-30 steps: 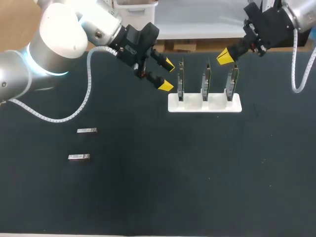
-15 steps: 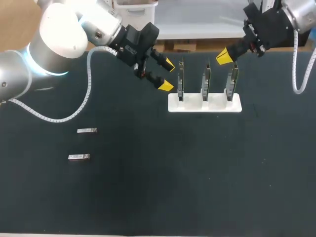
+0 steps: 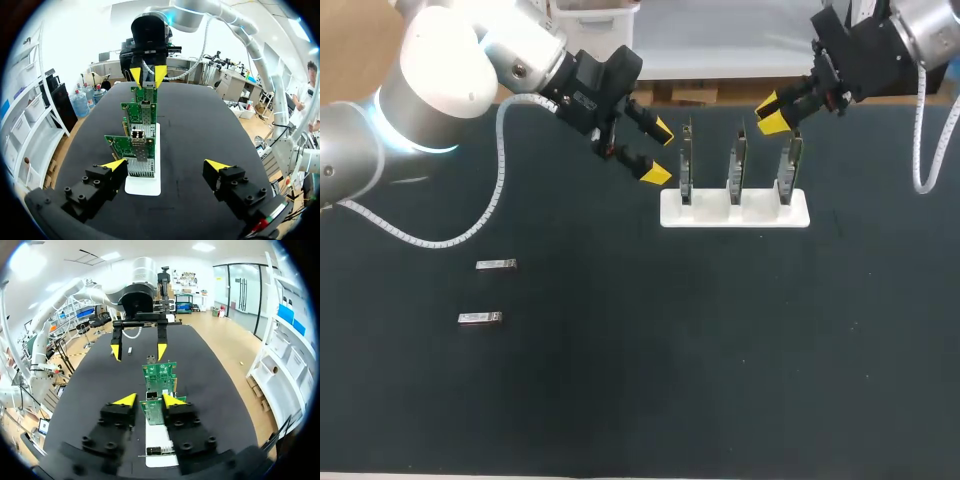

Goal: Pick up the optical module with the left hand, and insert it into the network port with the right hand.

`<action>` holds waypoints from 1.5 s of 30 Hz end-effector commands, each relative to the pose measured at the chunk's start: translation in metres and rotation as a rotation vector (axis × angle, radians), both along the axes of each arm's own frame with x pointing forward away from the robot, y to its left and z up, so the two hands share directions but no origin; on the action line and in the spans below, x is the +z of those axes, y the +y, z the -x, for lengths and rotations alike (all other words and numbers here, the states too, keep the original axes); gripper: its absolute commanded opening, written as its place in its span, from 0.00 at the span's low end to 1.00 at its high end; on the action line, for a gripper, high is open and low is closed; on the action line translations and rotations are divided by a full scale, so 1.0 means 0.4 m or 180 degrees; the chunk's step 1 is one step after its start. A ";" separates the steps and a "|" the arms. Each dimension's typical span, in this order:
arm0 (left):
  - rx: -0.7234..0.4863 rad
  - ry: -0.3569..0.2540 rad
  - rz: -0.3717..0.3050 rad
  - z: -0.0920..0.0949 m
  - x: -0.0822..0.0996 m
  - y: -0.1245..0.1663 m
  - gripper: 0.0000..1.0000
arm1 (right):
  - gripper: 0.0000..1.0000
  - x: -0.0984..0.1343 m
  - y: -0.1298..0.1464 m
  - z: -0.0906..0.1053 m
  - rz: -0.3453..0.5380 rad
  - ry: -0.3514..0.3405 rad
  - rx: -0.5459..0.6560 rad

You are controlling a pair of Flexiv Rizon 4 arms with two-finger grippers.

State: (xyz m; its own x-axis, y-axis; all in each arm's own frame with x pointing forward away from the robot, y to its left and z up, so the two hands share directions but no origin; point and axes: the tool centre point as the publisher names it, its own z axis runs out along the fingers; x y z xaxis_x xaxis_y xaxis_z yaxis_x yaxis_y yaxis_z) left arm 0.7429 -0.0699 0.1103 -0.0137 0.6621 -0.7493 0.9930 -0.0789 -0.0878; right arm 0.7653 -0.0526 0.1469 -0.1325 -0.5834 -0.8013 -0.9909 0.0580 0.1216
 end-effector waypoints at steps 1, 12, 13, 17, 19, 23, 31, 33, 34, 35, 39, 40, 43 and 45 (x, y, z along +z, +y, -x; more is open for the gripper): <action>-0.0002 0.0005 -0.0011 -0.002 0.001 -0.001 1.00 | 1.00 0.001 -0.001 0.008 0.0002 -0.0015 -0.0017; -0.0004 0.0001 -0.0003 0.000 0.004 0.005 1.00 | 1.00 0.001 -0.001 0.008 0.0002 -0.0015 -0.0017; 0.0006 -0.0009 -0.0008 0.001 0.005 0.007 1.00 | 1.00 0.001 -0.001 0.008 0.0002 -0.0015 -0.0017; -0.0005 -0.0118 -0.0102 0.007 0.012 0.024 1.00 | 1.00 0.001 -0.001 0.008 0.0002 -0.0015 -0.0017; -0.0009 -0.0176 -0.0171 0.013 0.017 0.039 1.00 | 1.00 0.001 -0.001 0.008 0.0002 -0.0015 -0.0017; 0.0006 -0.0262 -0.0323 0.032 0.024 0.082 1.00 | 1.00 0.001 -0.001 0.008 0.0002 -0.0015 -0.0017; 0.0063 -0.0410 -0.0741 0.103 0.041 0.211 1.00 | 1.00 0.001 -0.001 0.008 0.0002 -0.0015 -0.0017; 0.0102 -0.0466 -0.0891 0.126 0.046 0.248 1.00 | 1.00 0.001 -0.001 0.008 0.0002 -0.0015 -0.0017; 0.0124 -0.0469 -0.0918 0.136 0.048 0.268 1.00 | 1.00 0.001 -0.001 0.008 0.0002 -0.0015 -0.0017; 0.0152 -0.0490 -0.0972 0.145 0.050 0.286 1.00 | 1.00 0.001 -0.001 0.008 0.0002 -0.0015 -0.0017; 0.0330 -0.0555 -0.1137 0.177 0.052 0.365 1.00 | 1.00 0.001 -0.001 0.008 0.0002 -0.0015 -0.0017; 0.0361 -0.0566 -0.1192 0.185 0.049 0.387 1.00 | 1.00 0.001 -0.001 0.008 0.0002 -0.0015 -0.0017; 0.0379 -0.0563 -0.1328 0.206 0.036 0.437 1.00 | 1.00 0.001 -0.001 0.008 0.0002 -0.0015 -0.0017; 0.0374 -0.0590 -0.1434 0.217 0.028 0.465 1.00 | 1.00 0.001 -0.001 0.008 0.0002 -0.0015 -0.0017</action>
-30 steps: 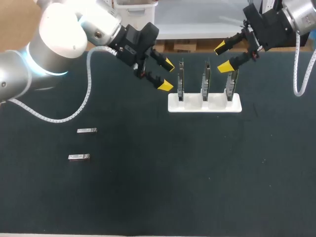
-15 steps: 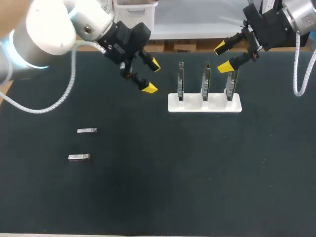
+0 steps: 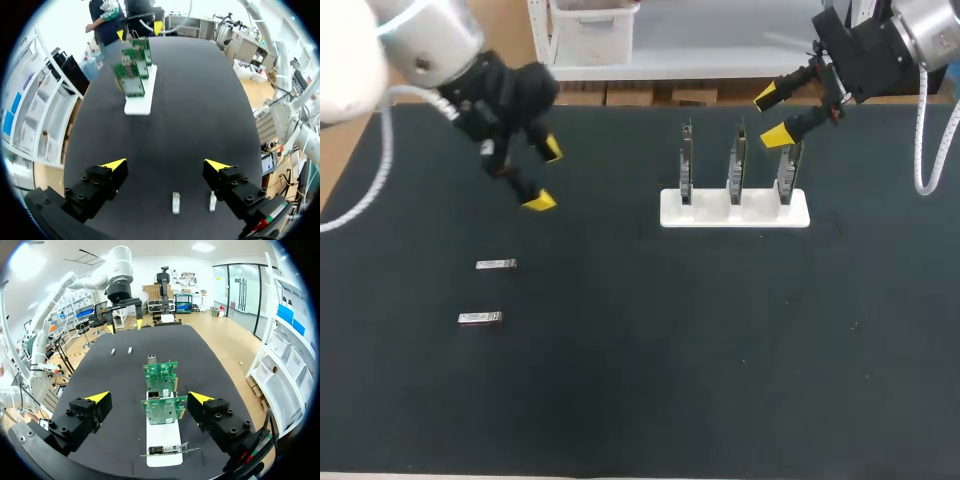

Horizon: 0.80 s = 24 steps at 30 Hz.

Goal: Pick up the optical module with the left hand, and insert it into the network port with the right hand.

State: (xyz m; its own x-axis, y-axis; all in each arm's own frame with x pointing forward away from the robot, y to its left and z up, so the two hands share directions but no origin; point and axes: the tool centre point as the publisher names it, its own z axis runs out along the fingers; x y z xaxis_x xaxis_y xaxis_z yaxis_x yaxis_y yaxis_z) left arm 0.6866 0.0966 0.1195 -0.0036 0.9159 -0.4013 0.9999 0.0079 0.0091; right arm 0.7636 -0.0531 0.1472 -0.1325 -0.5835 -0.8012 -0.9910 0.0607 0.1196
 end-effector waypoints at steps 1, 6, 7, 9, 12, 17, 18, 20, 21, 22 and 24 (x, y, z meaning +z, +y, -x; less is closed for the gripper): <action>0.0113 -0.0256 -0.0088 0.081 -0.001 0.064 1.00 | 1.00 0.000 0.000 0.003 0.0001 -0.0008 -0.0008; 0.0153 -0.0271 -0.0283 0.109 -0.036 0.114 1.00 | 1.00 0.000 0.000 0.003 0.0001 -0.0008 -0.0008; 0.0160 -0.0265 -0.0313 0.114 -0.045 0.121 1.00 | 1.00 0.000 0.000 0.003 0.0001 -0.0008 -0.0008; 0.0151 -0.0203 -0.0310 0.128 -0.061 0.133 1.00 | 1.00 0.000 0.000 0.003 0.0001 -0.0008 -0.0008; 0.0170 -0.0194 -0.0437 0.133 -0.080 0.154 1.00 | 1.00 0.000 0.000 0.003 0.0001 -0.0008 -0.0008; 0.0171 -0.0157 -0.0583 0.136 -0.103 0.189 1.00 | 1.00 0.000 0.000 0.003 0.0001 -0.0008 -0.0008; 0.0172 -0.0148 -0.0596 0.137 -0.108 0.194 1.00 | 1.00 0.000 0.000 0.003 0.0001 -0.0008 -0.0008; 0.0178 -0.0115 -0.0675 0.136 -0.119 0.202 1.00 | 1.00 0.000 0.000 0.003 0.0001 -0.0008 -0.0008; 0.0170 -0.0082 -0.0690 0.137 -0.126 0.206 1.00 | 1.00 0.000 0.000 0.003 0.0001 -0.0008 -0.0008; 0.0165 -0.0061 -0.0718 0.137 -0.133 0.210 1.00 | 1.00 0.000 0.000 0.003 0.0001 -0.0008 -0.0008; 0.0165 -0.0011 -0.0782 0.137 -0.148 0.217 1.00 | 1.00 0.000 0.000 0.003 0.0001 -0.0008 -0.0008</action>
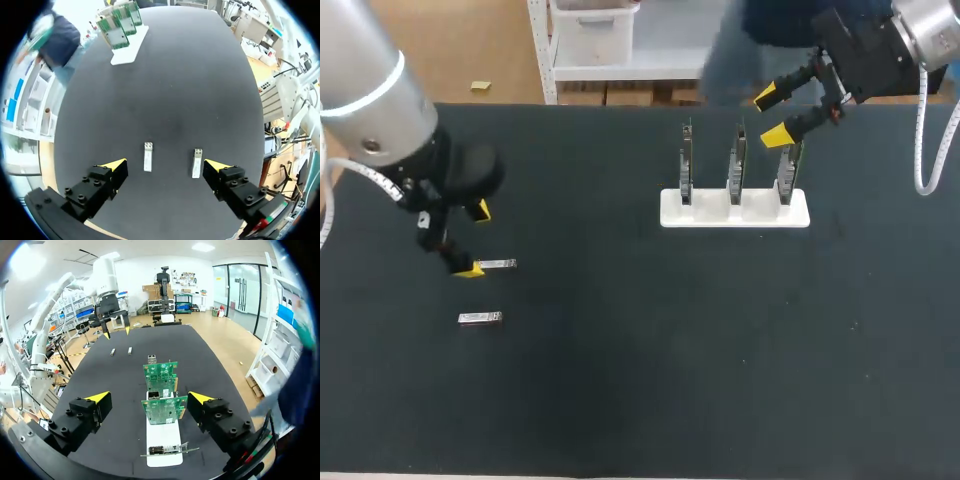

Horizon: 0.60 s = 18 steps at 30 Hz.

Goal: Pick up the optical module with the left hand, and insert it into the network port with the right hand.

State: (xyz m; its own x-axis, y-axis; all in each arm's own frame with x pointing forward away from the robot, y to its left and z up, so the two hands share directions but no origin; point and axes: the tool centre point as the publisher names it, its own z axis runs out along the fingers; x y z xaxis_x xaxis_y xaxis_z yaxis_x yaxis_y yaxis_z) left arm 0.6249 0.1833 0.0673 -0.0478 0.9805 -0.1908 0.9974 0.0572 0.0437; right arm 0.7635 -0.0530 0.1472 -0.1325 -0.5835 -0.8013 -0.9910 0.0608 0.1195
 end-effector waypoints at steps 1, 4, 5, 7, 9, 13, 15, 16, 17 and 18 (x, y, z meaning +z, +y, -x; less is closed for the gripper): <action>0.0000 0.0093 -0.0064 -0.018 -0.021 0.002 1.00 | 1.00 0.000 0.000 0.003 0.0001 -0.0008 -0.0008; 0.0002 0.0132 -0.0125 -0.022 -0.036 0.005 1.00 | 1.00 0.000 0.000 0.003 0.0001 -0.0008 -0.0008; -0.0002 0.0138 -0.0141 -0.024 -0.040 0.006 1.00 | 1.00 0.000 0.000 0.003 0.0001 -0.0008 -0.0008; 0.0023 0.0142 -0.0183 -0.030 -0.050 0.007 1.00 | 1.00 0.000 0.000 0.003 0.0001 -0.0008 -0.0008; 0.0012 0.0123 -0.0261 -0.034 -0.060 0.006 1.00 | 1.00 0.000 0.000 0.003 0.0001 -0.0008 -0.0008; 0.0067 0.0096 -0.0354 -0.045 -0.085 0.006 1.00 | 1.00 0.000 0.000 0.003 0.0001 -0.0008 -0.0008; 0.0099 0.0086 -0.0406 -0.049 -0.093 0.007 1.00 | 1.00 0.000 0.000 0.003 0.0001 -0.0008 -0.0008; 0.0128 0.0088 -0.0445 -0.050 -0.098 0.008 1.00 | 1.00 0.000 0.000 0.003 0.0001 -0.0008 -0.0008; 0.0146 0.0084 -0.0470 -0.051 -0.104 0.011 1.00 | 1.00 0.000 0.000 0.003 0.0001 -0.0008 -0.0008; 0.0183 0.0074 -0.0486 -0.052 -0.109 0.014 1.00 | 1.00 0.000 0.000 0.003 0.0001 -0.0008 -0.0008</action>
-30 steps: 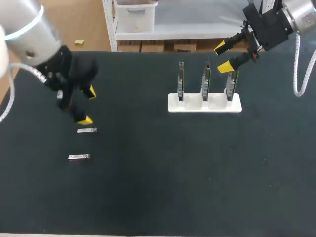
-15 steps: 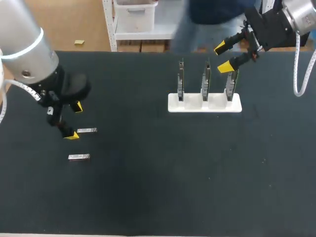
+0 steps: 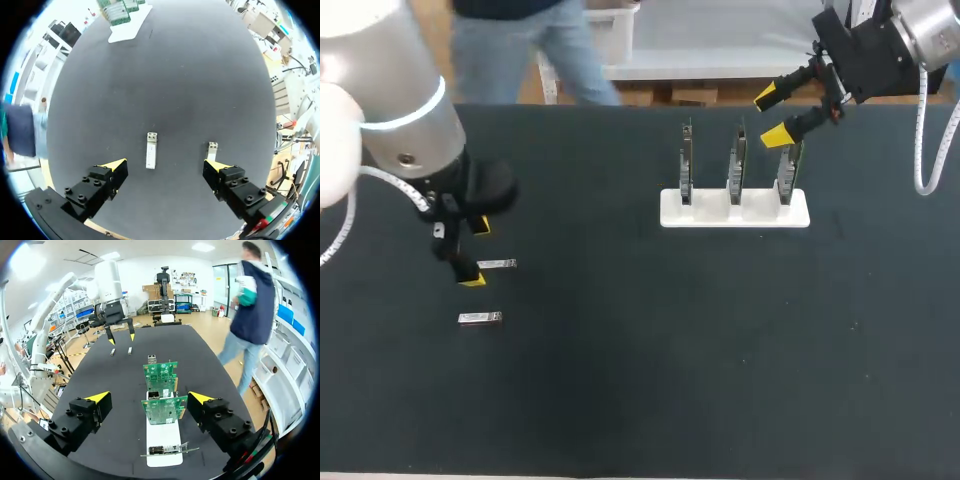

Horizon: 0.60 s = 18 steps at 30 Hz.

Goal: Pick up the optical module with the left hand, and insert it into the network port with the right hand.

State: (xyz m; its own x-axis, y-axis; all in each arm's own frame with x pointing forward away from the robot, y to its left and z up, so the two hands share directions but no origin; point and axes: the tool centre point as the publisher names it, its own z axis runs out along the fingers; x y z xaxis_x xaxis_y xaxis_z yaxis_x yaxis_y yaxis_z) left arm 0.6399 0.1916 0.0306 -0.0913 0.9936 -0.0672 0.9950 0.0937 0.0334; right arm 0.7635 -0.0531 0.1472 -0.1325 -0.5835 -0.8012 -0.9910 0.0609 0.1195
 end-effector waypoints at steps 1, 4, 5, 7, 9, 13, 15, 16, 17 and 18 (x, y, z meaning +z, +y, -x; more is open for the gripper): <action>0.0065 0.0016 -0.0116 -0.015 -0.023 -0.003 1.00 | 1.00 0.000 0.000 0.003 0.0000 -0.0008 -0.0008; 0.0061 0.0074 -0.0177 -0.014 -0.032 0.000 1.00 | 1.00 0.000 0.000 0.003 0.0000 -0.0008 -0.0008; 0.0054 0.0074 -0.0223 -0.012 -0.036 0.000 1.00 | 1.00 0.000 0.000 0.003 0.0000 -0.0008 -0.0008; 0.0066 0.0083 -0.0236 -0.014 -0.045 0.003 1.00 | 1.00 0.000 0.000 0.003 0.0000 -0.0008 -0.0008; 0.0076 0.0081 -0.0247 -0.015 -0.053 0.008 1.00 | 1.00 0.000 0.000 0.003 0.0000 -0.0008 -0.0008; 0.0116 0.0065 -0.0235 -0.021 -0.063 0.019 1.00 | 1.00 0.000 0.000 0.003 0.0000 -0.0008 -0.0008; 0.0127 0.0032 -0.0223 -0.024 -0.067 0.020 1.00 | 1.00 0.000 0.000 0.003 0.0000 -0.0008 -0.0008; 0.0132 0.0028 -0.0219 -0.026 -0.068 0.020 1.00 | 1.00 0.000 0.000 0.003 0.0000 -0.0008 -0.0008; 0.0153 0.0010 -0.0209 -0.028 -0.071 0.020 1.00 | 1.00 0.000 0.000 0.003 0.0000 -0.0008 -0.0008; 0.0145 0.0022 -0.0191 -0.030 -0.077 0.017 1.00 | 1.00 0.000 0.000 0.003 0.0000 -0.0008 -0.0008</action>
State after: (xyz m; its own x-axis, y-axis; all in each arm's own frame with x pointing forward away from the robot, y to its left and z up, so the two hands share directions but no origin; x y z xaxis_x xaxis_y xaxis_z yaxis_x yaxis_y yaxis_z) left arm 0.6506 0.1983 0.0048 -0.1394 0.9902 -0.0005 0.9896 0.1393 0.0353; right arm 0.7635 -0.0531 0.1472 -0.1325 -0.5835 -0.8012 -0.9910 0.0609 0.1195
